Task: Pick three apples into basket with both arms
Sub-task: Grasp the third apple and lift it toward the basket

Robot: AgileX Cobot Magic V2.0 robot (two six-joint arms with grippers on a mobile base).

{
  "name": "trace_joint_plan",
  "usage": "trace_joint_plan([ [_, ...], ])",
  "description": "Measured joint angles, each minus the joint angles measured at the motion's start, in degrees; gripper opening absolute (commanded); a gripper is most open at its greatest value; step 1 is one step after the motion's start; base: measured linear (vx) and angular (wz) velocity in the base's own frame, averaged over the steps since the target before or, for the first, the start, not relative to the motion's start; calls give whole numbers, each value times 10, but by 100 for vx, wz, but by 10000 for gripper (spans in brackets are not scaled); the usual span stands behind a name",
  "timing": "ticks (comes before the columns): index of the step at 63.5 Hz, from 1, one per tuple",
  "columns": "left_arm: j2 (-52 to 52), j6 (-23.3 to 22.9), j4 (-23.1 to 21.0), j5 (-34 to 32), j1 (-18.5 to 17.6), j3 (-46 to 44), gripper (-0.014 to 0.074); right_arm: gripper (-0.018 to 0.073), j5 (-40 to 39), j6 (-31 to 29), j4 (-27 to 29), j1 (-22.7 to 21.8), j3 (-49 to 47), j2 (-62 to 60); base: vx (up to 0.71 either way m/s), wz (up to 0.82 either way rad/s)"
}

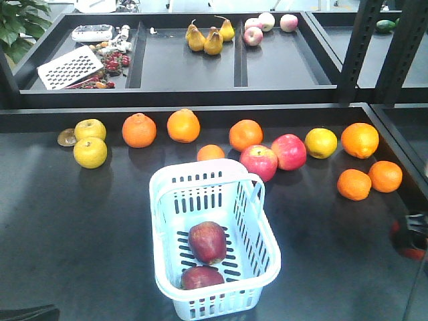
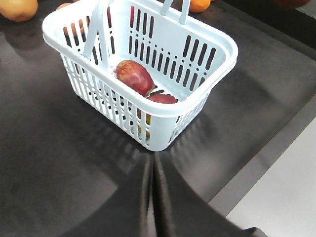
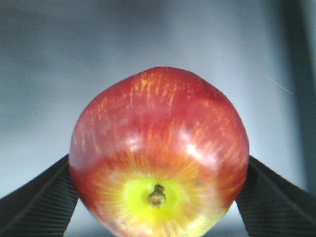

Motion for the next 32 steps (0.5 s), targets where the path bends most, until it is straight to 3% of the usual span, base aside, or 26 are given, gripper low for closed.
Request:
trace_joint_plan([
  [14, 0, 0, 0, 0, 0, 0, -6, -4, 52, -10, 59, 94, 0, -86, 0, 0],
  [32, 0, 0, 0, 0, 0, 0, -6, -4, 38, -14, 161, 283, 4, -123, 0, 0],
])
